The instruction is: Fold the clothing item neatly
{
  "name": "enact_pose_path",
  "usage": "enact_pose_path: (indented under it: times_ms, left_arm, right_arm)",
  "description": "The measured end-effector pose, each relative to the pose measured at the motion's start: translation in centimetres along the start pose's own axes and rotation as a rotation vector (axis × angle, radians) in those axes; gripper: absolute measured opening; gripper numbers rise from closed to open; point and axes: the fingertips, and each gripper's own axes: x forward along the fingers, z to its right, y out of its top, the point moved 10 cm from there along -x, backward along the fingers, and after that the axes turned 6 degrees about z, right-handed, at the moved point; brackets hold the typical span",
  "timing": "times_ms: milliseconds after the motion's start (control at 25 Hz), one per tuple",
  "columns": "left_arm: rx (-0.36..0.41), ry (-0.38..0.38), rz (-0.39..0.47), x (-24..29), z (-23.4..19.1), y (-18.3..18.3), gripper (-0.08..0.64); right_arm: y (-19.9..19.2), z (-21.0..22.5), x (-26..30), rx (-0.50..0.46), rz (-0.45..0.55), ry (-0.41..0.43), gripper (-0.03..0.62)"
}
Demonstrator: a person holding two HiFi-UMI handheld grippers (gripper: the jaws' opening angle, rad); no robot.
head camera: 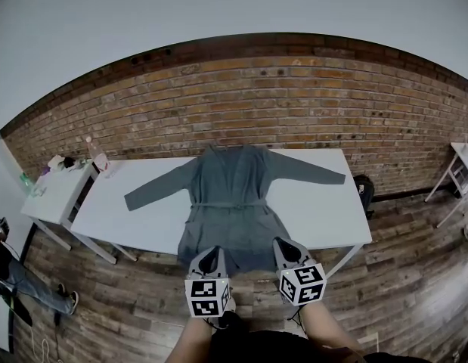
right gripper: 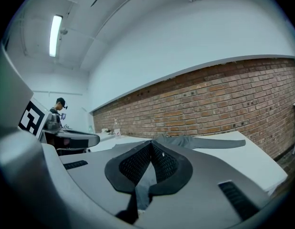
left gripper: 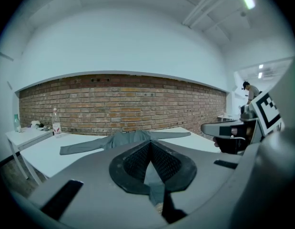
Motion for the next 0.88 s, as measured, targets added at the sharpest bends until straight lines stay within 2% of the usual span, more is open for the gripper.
enact_pose_path:
  times_ms: [240, 560, 880]
  left_arm:
    - [-0.003, -0.010, -0.003, 2.7, -2.0, -0.4, -0.002]
    - [-0.027, -0.017, -0.007, 8.0, -7.5, 0.0, -0.002]
    - [-0.048, -0.080, -0.011, 14.6, -13.6, 1.4, -0.002]
  right_arm:
    - [-0.1, 0.3, 3.6, 0.007, -0.003, -0.003, 0.000]
    - [-0.4, -0.6, 10.6, -0.017, -0.034, 0.032, 0.000]
    - [0.9, -0.6, 17.9, -0.024, -0.041, -0.037, 0.000]
